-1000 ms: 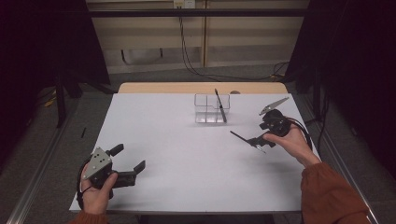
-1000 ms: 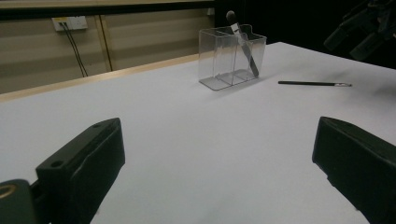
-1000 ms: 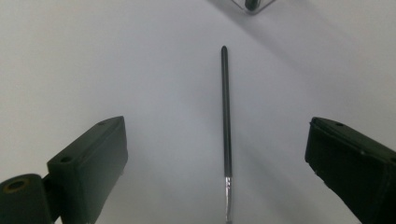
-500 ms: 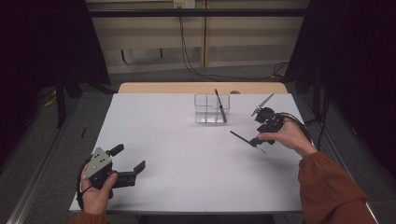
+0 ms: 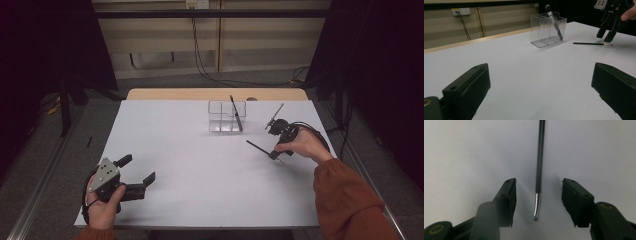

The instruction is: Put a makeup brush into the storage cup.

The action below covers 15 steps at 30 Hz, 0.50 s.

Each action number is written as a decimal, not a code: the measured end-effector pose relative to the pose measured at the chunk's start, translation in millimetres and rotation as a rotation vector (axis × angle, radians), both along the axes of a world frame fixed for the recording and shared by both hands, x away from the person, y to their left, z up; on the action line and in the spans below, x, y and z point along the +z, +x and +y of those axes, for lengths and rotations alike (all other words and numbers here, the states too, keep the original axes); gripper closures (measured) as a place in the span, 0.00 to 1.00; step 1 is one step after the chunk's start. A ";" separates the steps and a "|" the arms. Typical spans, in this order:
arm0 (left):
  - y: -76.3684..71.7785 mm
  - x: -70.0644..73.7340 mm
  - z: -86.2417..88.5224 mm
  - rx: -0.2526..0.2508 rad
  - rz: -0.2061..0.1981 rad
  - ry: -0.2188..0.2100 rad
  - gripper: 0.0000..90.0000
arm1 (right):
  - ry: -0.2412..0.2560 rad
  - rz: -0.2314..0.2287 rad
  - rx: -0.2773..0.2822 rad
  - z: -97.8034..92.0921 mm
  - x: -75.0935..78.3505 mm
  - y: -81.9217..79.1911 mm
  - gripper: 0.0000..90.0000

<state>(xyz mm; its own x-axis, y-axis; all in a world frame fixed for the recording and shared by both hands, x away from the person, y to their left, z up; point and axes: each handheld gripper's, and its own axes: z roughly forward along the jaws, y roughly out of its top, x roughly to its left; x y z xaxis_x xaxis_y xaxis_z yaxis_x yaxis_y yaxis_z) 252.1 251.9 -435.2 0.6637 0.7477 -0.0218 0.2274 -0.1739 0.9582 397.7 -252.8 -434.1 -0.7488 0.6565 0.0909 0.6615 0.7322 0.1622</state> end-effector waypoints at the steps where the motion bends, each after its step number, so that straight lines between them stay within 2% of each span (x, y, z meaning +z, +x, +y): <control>1: 0.0 0.1 0.0 -0.002 -0.001 0.003 0.02 | -0.008 0.000 0.001 0.9 -0.4 0.0 0.57; 6: -0.4 0.2 -0.3 -0.001 -0.002 0.003 0.02 | -0.026 0.009 0.018 6.2 -5.1 -0.3 0.65; 9: -0.4 0.2 -0.1 -0.001 -0.002 0.005 0.02 | -0.081 0.003 0.020 9.1 -10.0 -0.8 0.65; 15: -0.4 0.2 -0.3 -0.002 -0.003 0.006 0.02 | -0.089 -0.002 0.024 10.8 -14.7 -0.5 0.67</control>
